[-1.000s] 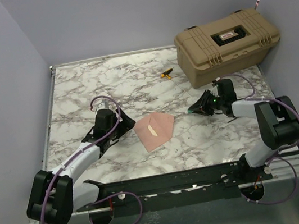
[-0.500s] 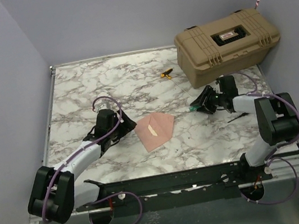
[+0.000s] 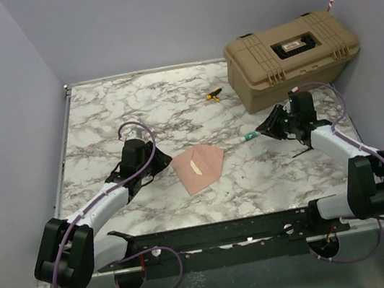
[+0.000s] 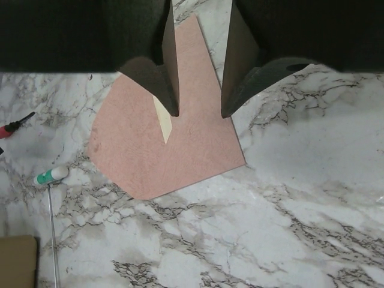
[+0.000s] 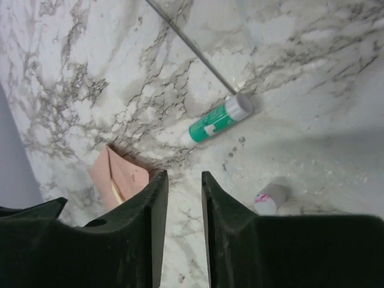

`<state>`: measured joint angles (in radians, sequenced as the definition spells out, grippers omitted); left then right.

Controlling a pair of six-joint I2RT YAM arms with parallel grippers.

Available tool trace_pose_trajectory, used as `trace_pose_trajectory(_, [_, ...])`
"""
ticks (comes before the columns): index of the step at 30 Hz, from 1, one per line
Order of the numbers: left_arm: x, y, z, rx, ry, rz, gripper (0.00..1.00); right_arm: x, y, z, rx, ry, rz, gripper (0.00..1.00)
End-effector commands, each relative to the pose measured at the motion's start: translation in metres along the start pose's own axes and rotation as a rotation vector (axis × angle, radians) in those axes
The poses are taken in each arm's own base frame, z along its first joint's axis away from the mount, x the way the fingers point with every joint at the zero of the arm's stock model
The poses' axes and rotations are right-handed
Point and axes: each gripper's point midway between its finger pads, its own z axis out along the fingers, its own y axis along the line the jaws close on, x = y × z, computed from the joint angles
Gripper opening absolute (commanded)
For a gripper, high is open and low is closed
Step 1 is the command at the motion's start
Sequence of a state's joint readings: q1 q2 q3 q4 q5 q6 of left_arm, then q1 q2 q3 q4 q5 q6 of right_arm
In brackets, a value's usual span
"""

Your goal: Place the letter into the envelope and seal it

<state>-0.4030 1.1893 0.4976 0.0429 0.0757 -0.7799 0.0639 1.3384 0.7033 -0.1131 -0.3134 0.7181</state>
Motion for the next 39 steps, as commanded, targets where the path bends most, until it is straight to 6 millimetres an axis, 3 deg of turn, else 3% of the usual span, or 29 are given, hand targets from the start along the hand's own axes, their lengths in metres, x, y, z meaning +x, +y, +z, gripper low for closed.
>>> trace_pose_trajectory(1, [0.001,-0.020,0.004,0.101,0.020,0.005,0.29,0.019,0.018,-0.002,-0.088,0.075,-0.082,0.24])
trace_pose_trajectory(4, [0.012,-0.017,0.011,0.103,0.060,-0.005,0.22,0.036,0.032,0.002,-0.125,0.097,-0.125,0.22])
trace_pose_trajectory(8, [0.029,-0.013,0.020,0.095,0.118,0.013,0.21,0.053,0.043,0.011,-0.142,0.113,-0.144,0.22])
trace_pose_trajectory(15, [0.054,0.007,0.030,0.012,0.180,0.026,0.17,0.094,0.024,0.035,-0.003,0.207,-0.156,0.17])
trace_pose_trajectory(19, [0.066,0.017,0.035,-0.028,0.209,0.029,0.08,0.117,0.024,0.041,-0.020,0.260,-0.172,0.13])
trace_pose_trajectory(23, [0.079,0.027,0.038,-0.066,0.245,0.028,0.02,0.128,0.032,0.048,-0.060,0.291,-0.180,0.13])
trace_pose_trajectory(29, [0.085,0.033,0.039,-0.098,0.249,0.026,0.00,0.140,0.027,0.056,-0.049,0.354,-0.155,0.13])
trace_pose_trajectory(39, [0.087,0.034,0.040,-0.114,0.251,0.026,0.00,0.156,0.076,0.041,-0.383,0.426,-0.138,0.13])
